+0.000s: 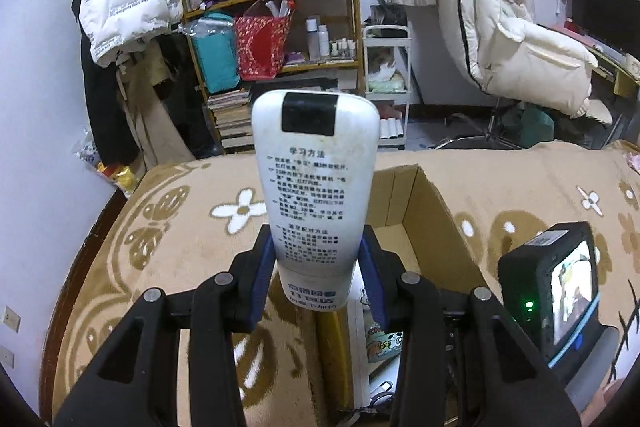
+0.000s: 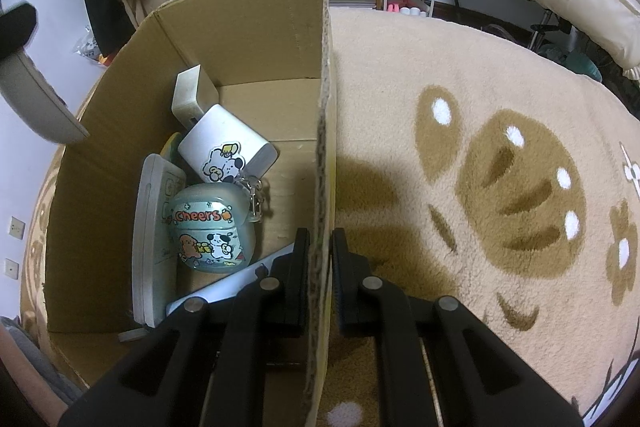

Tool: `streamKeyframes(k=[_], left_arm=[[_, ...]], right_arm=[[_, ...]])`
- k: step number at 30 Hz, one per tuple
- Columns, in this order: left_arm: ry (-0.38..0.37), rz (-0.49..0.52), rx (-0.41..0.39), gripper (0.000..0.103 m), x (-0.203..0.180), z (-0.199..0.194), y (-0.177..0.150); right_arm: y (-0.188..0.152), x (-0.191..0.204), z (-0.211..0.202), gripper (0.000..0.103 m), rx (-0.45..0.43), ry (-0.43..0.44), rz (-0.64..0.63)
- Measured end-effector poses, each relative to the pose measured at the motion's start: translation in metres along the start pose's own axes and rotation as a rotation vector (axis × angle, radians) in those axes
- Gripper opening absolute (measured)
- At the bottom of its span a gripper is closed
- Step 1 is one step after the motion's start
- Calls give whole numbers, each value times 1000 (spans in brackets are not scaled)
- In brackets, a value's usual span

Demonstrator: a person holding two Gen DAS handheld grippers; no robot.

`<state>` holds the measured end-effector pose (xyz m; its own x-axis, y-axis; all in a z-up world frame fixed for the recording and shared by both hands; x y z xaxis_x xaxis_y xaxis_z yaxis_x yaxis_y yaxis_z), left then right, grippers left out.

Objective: Organize rigid objects
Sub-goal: 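Open the left tool to drop the AC remote into the box, then lower the box onto the rug with the right tool and release it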

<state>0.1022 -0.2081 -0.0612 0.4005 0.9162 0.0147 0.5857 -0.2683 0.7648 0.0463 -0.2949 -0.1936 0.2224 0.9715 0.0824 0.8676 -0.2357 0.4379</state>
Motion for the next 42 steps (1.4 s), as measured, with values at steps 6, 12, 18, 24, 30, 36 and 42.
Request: streamKeyframes(k=[6, 12, 18, 24, 30, 36, 42], left_arm=[[-28, 33, 21, 39, -16, 4, -9], [14, 17, 50, 40, -8, 14, -24], [67, -7, 68, 43, 8, 13, -29], [88, 12, 15, 72, 12, -13, -18], [137, -2, -25, 99, 31, -43, -14], [173, -2, -16, 99, 60, -64, -25], [236, 13, -60, 100, 85, -93, -25]], right_arm=[[0, -1, 0, 11, 0, 3, 1], [0, -1, 0, 12, 0, 5, 2], [1, -2, 1, 13, -3, 14, 6], [2, -3, -1, 13, -12, 22, 11], [3, -3, -3, 13, -24, 21, 6], [8, -3, -14, 14, -49, 27, 3], [19, 9, -59, 51, -172, 55, -39]])
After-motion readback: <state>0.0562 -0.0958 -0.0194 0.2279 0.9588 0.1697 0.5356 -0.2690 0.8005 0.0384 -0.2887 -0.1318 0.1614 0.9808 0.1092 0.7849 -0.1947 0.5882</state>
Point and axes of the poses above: each gripper's, at about its wrist camera, not at the fingertips, and z roughly the way its jaws point, x to its left, y to its top, the point moved 9 cm from there along z, roughly the way its jaws point, and after that the axes turned 7 degrees about -z, right-handed, at the moved point
